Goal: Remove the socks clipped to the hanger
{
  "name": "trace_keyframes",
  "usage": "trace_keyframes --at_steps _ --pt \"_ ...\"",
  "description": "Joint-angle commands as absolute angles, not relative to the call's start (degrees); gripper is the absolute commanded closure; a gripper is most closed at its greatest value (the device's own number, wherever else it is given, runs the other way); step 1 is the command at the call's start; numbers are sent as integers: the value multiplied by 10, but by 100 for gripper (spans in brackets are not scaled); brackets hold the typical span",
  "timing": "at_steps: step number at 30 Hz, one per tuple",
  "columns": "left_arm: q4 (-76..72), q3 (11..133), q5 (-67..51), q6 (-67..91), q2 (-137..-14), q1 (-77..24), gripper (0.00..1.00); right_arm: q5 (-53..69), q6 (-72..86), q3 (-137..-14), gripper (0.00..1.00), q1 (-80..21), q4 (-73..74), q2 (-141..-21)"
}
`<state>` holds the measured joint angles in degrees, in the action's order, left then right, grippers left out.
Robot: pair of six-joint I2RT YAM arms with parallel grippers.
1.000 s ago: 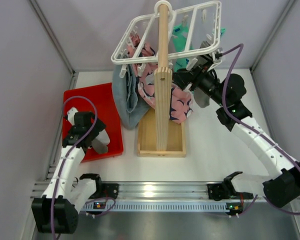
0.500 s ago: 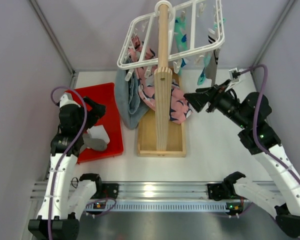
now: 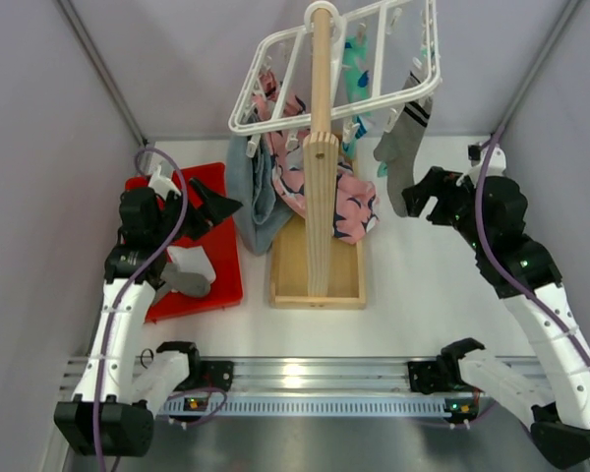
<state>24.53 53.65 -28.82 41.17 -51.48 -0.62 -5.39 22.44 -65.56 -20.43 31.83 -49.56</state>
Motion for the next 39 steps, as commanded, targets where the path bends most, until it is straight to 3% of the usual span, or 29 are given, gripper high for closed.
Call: trace_keyframes --at_steps 1,8,11,14,15,16,19,23,31,39 --pt "96 527 -392 475 -556 -10 6 -87 197 -670 20 -188 327 -519" --pt "45 529 -357 503 -577 -119 8 -18 189 -640 23 -183 218 -549" --pt "42 525 -341 511 -573 -162 9 -18 181 -628 31 -183 191 -560" --pt "36 512 -318 519 -566 -194 10 -3 185 -619 55 -182 171 -571" --pt "27 503 -311 521 -565 -211 10 13 188 -614 75 -183 165 -572" --pt "19 499 -311 523 -566 -218 10 39 199 -607 85 -183 156 -570" --pt "-25 497 -334 528 -593 -235 10 96 227 -577 100 -184 114 -559" --pt "-39 532 -372 529 -656 -245 5 160 264 -544 100 -185 79 -548" --pt "-63 584 -399 497 -744 -251 6 263 360 -519 100 -194 -14 -549" --pt "-170 650 -510 529 -825 -255 9 243 408 -582 100 -250 -17 -576"
